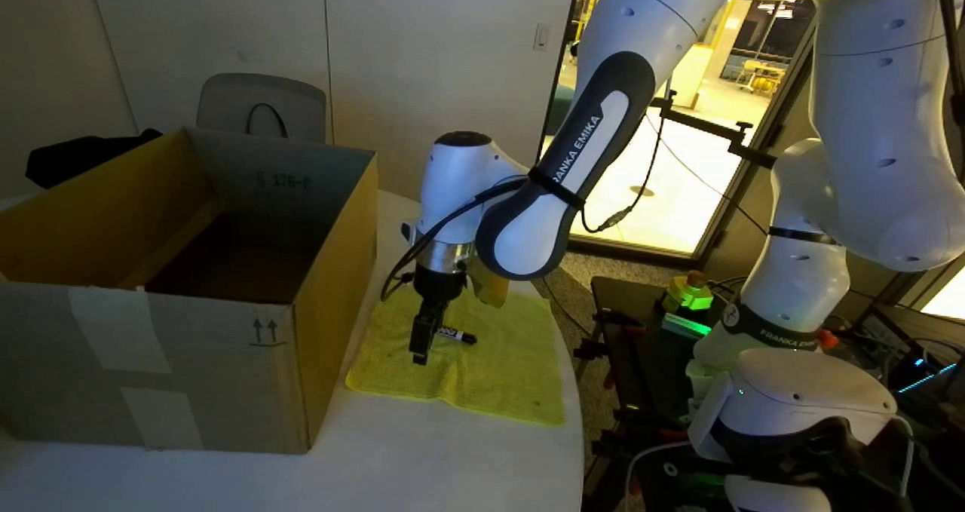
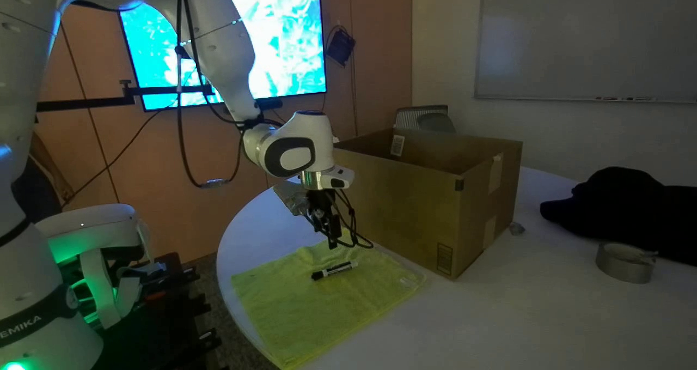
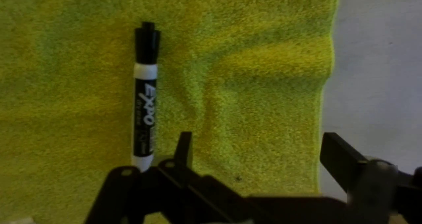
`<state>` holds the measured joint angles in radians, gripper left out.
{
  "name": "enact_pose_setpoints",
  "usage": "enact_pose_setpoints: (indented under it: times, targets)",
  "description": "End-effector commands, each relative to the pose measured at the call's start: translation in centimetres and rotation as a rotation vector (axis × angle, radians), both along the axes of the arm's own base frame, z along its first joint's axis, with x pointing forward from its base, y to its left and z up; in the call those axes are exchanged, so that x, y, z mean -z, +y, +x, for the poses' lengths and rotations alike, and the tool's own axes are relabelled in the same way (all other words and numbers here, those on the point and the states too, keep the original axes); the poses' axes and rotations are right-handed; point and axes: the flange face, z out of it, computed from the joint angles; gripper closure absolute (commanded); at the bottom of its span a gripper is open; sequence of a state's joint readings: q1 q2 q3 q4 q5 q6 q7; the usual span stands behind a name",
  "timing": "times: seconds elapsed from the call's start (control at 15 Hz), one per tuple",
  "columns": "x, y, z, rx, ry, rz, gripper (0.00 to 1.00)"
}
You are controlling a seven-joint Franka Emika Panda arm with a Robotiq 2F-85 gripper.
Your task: Put the marker on the towel, fold the towel then out it in the box
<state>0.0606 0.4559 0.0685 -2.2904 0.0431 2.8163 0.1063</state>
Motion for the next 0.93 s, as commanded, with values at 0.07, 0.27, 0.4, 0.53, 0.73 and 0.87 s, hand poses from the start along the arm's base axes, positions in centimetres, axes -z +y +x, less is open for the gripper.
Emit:
enact_pose_setpoints:
  times: [0.07,0.27,0.4,0.53,0.73,0.87]
  targets:
    - [1.8,3.4,-1.0,-0.113,0.029,0.054,0.01]
    - [3.8,4.6,-1.6,-0.147,0.062,0.05,0.0]
    - [5.0,4.7,-1.9,-0.145,0.082,0.038,0.0]
    - [6.1,4.7,-2.1,-0.142,0.096,0.027,0.0]
    - [6.8,4.5,-1.9,-0.135,0.097,0.007,0.02]
    - [6.6,4.5,-1.9,-0.141,0.096,-0.002,0.26]
